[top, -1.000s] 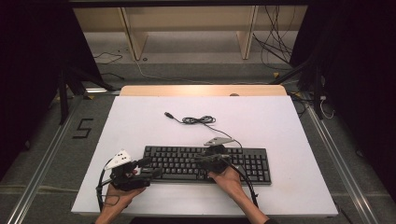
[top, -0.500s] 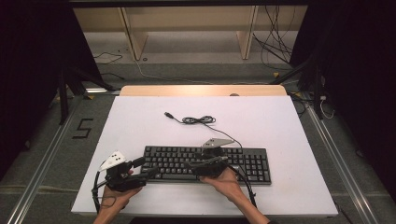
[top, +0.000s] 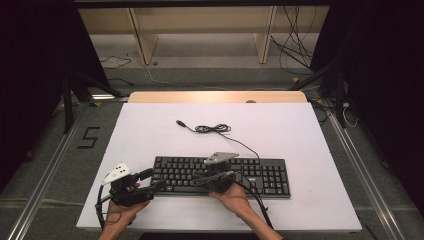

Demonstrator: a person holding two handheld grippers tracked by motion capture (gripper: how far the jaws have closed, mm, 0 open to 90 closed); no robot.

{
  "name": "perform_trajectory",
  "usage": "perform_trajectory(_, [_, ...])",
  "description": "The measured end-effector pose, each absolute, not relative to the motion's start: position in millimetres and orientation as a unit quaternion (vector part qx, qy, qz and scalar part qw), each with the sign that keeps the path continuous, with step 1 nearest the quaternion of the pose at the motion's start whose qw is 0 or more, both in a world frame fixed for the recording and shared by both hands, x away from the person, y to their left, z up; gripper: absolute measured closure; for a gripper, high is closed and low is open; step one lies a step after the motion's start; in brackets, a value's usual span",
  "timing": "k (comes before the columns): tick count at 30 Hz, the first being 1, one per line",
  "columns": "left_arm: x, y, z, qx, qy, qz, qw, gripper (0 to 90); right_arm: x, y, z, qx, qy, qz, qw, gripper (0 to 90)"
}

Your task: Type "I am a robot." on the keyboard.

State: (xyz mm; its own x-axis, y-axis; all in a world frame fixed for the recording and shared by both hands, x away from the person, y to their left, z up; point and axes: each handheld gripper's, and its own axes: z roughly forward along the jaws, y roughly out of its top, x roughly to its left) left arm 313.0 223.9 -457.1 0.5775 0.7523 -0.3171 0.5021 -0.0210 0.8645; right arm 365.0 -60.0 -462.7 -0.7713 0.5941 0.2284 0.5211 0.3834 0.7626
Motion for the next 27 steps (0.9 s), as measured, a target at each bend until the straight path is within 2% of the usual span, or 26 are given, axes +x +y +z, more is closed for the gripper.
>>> perform_trajectory(2, [313, 224, -457, 0.706, 0.443, 0.116, 0.54, 26.8, 365, -57, -464, 0.335, 0.833, 0.439, 0.042, 90.0])
perform_trajectory(27, [311, 222, -456, 0.707, 0.432, 0.119, 0.547, 26.7, 370, -41, -481, 0.331, 0.849, 0.409, 0.042, 90.0])
